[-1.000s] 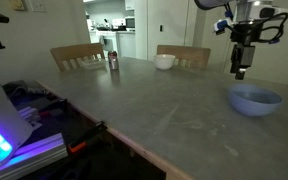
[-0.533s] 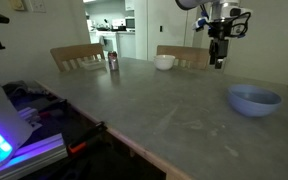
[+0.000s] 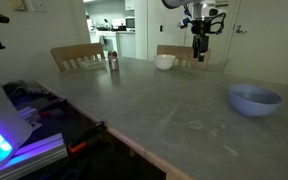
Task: Shift the colorless bowl from the right end of the table to the left end, grab the canned bottle and position it next to the colorless bowl. Afterward, move the purple bowl to the right end and place the white bowl next to it
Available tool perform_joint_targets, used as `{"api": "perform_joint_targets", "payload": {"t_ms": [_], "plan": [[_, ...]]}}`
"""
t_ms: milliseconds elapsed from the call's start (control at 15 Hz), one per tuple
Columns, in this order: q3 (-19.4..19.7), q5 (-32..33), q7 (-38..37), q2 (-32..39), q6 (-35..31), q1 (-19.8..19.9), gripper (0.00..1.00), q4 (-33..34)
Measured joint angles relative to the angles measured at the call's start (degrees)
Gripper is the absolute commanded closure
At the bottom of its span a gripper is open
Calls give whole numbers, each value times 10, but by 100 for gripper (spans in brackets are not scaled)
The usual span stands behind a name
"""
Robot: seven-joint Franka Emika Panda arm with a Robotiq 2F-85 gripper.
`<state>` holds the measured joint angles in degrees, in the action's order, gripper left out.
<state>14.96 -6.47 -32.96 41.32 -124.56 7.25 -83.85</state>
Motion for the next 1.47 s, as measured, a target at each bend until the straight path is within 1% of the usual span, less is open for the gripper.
{"api": "perform_joint_targets", "payload": {"t_ms": [333,800,1200,1467], "plan": [[-33,0,4,-21,0,-19,0,0],[-71,0,7,-23,1,-53,0,5],[-92,0,11,-15,1,-86,0,14],[-96,0,12,13,1,-99,0,43]]}}
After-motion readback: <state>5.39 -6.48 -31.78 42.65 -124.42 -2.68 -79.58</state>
